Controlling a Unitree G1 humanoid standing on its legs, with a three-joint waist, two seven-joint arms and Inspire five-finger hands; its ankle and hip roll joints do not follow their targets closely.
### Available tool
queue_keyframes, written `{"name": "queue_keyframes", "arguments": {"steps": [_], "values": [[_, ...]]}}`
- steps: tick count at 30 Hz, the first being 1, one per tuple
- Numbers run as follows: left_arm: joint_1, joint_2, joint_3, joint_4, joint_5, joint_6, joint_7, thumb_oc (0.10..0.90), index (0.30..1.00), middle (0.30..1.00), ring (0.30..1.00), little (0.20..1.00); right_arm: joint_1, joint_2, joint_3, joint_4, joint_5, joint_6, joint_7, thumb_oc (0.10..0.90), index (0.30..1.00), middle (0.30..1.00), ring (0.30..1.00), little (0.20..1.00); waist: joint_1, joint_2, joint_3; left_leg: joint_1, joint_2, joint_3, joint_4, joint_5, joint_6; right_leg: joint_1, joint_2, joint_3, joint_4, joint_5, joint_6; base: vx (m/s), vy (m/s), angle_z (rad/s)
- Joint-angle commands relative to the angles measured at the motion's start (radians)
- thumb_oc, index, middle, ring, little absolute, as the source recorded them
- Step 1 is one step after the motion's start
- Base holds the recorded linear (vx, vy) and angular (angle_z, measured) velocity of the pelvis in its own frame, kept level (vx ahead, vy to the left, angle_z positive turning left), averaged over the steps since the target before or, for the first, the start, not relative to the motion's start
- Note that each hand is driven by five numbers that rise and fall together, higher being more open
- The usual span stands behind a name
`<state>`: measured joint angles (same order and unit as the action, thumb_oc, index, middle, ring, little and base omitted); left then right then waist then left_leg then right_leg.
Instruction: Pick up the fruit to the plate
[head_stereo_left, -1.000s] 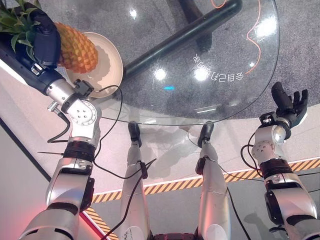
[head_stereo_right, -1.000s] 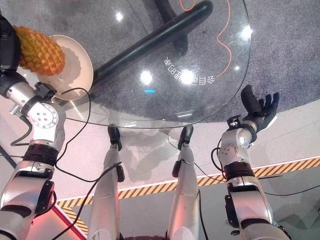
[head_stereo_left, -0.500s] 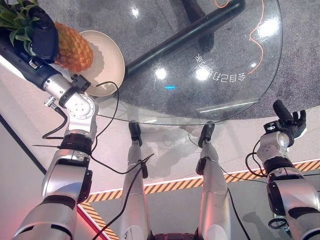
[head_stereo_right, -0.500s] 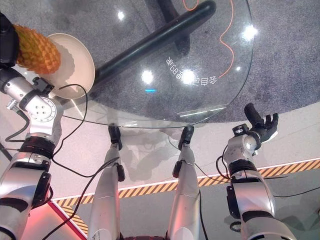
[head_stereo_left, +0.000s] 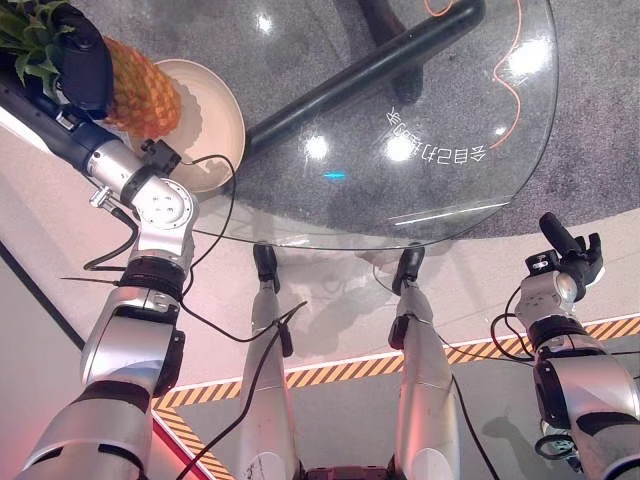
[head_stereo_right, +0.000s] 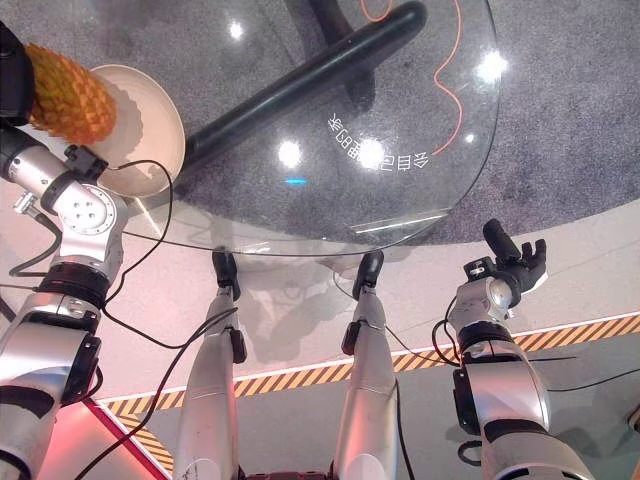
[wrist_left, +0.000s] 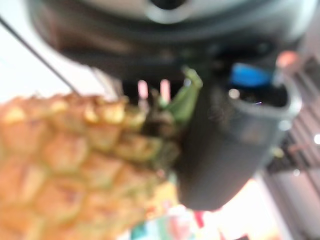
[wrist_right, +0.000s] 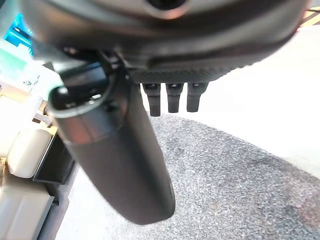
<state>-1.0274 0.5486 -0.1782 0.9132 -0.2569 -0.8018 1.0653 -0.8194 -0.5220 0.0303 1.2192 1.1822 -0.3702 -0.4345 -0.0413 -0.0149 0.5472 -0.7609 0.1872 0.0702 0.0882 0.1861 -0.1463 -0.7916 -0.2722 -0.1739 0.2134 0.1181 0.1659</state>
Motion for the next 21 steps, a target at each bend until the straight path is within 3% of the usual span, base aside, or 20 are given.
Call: {"name": "queue_keyframes", "arguments": {"steps": [1, 21], "values": [[-0.153, 0.112, 0.031, 0.025, 0.058, -0.136, 0.036, 0.1, 0.3, 0.3, 0.3, 0.2, 0.008, -0.078, -0.012, 0.018, 0.025, -0.056, -0.007, 0.8, 0.9, 0.9, 0.9, 0.9, 0.024, -0.05, -0.027, -0.045, 0.014, -0.03, 0.16, -0.108, -0.01, 0.015, 0.018, -0.027, 0.029, -0.032, 0.011, 0.0, 0.0, 0.0], [-0.174, 0.104, 0.007, 0.09, -0.01, -0.142, -0.08, 0.1, 0.3, 0.3, 0.3, 0.2, -0.021, -0.063, 0.002, 0.012, 0.027, -0.081, 0.003, 0.8, 0.9, 0.9, 0.9, 0.9, 0.019, -0.064, -0.027, -0.062, 0.015, -0.035, 0.169, -0.117, -0.009, 0.006, 0.031, -0.025, 0.026, -0.037, 0.008, 0.0, -0.001, 0.0]]}}
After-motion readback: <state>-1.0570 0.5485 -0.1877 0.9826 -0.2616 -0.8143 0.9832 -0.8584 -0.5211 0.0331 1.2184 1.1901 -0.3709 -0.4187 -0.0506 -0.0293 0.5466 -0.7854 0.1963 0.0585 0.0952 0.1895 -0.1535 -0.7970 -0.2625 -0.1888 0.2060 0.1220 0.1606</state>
